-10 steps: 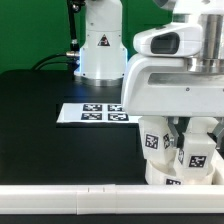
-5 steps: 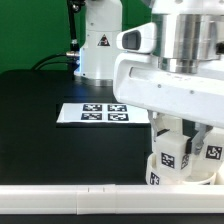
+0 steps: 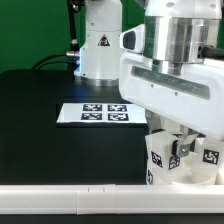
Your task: Assemble stool
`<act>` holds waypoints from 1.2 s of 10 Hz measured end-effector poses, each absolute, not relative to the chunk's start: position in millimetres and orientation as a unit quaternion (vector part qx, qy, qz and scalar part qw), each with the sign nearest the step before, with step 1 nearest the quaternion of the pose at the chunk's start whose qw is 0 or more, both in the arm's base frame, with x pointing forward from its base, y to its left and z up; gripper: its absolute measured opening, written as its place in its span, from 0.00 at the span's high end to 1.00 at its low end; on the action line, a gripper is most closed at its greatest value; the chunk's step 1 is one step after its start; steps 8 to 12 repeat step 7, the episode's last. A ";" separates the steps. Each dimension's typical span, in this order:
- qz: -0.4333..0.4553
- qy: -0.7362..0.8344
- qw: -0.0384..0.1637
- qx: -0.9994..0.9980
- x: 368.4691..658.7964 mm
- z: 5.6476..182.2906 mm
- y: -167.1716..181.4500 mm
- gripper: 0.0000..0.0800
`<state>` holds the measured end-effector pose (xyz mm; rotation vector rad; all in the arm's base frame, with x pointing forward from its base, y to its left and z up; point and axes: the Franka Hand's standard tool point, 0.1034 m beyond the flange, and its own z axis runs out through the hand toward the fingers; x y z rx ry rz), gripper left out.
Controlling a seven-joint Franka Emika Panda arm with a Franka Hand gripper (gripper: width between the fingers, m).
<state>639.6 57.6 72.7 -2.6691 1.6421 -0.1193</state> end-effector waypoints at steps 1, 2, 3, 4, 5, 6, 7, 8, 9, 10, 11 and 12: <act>-0.038 0.520 0.002 -0.853 639.4 72.0 58.1 0.47; -0.039 0.516 0.005 -0.856 640.2 75.9 58.8 0.27; -0.042 0.507 0.012 -0.861 640.6 89.6 58.7 0.27; -0.047 0.498 0.019 -0.866 641.0 104.9 54.9 0.20; -0.048 0.487 0.030 -0.872 642.2 124.5 48.3 0.19; -0.053 0.485 0.035 -0.872 645.0 134.4 44.4 0.19; -0.052 0.483 0.033 -0.873 643.9 130.5 46.0 0.19; -0.052 0.483 0.033 -0.873 643.9 130.5 46.0 0.19; -0.052 0.483 0.033 -0.873 643.9 130.5 46.0 0.19; -0.052 0.483 0.033 -0.873 643.9 130.5 46.0 0.19; -0.052 0.483 0.033 -0.873 643.9 130.5 46.0 0.19; -0.052 0.483 0.033 -0.873 643.9 130.5 46.0 0.19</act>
Offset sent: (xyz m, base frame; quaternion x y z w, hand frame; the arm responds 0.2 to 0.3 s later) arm -0.0150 -0.0101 0.0501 0.0105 -0.0312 -0.0273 0.9991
